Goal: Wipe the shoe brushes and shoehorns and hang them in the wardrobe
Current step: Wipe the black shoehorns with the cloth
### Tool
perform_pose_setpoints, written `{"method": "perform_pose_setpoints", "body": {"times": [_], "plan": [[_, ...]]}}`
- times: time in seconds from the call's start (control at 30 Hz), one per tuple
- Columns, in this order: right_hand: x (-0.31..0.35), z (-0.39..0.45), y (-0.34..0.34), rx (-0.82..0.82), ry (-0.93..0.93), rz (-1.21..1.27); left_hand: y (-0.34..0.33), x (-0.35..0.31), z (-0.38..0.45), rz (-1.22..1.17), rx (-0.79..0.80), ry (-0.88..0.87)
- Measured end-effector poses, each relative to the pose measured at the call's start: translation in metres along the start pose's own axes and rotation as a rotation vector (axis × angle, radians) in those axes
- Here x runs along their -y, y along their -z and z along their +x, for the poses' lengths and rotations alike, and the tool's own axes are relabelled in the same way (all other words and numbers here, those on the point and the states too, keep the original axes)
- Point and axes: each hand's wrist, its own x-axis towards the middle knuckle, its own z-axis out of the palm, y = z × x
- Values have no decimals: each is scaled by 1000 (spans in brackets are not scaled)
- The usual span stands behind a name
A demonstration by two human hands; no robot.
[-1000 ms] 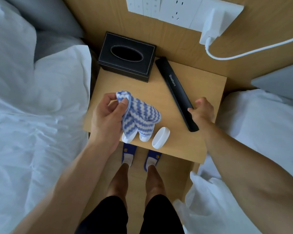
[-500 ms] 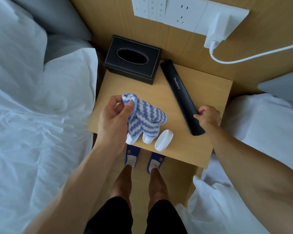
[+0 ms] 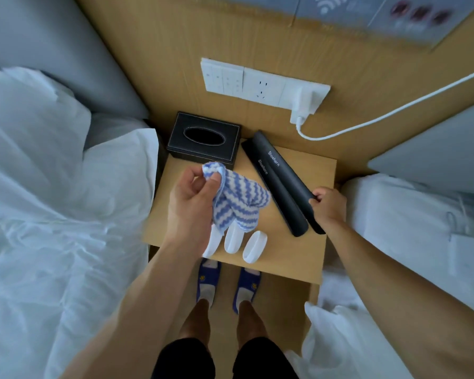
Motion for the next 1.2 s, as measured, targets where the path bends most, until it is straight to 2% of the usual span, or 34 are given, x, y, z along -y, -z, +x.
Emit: {"method": "perform_pose_setpoints", "body": {"times": [0.1, 0.3, 0.53, 0.83, 1.03, 1.13, 1.2], "plan": [[15, -30, 13, 13, 1, 72, 1, -20, -8, 3, 12, -35], [51, -91, 28, 182, 25, 269, 13, -62, -29, -14, 5, -99], [124, -136, 59, 275, 159, 477, 36, -109, -52, -37, -38, -221], [210, -160, 123, 207, 349, 799, 40, -179, -67, -127, -2, -399], [241, -178, 153, 94, 482, 833, 17, -237, -76, -164, 52, -542], [248, -185, 163, 54, 534, 819, 0, -260, -79, -50, 37, -694], [256, -192, 172, 58, 570, 848, -11, -272, -78, 102, -10, -862]]}}
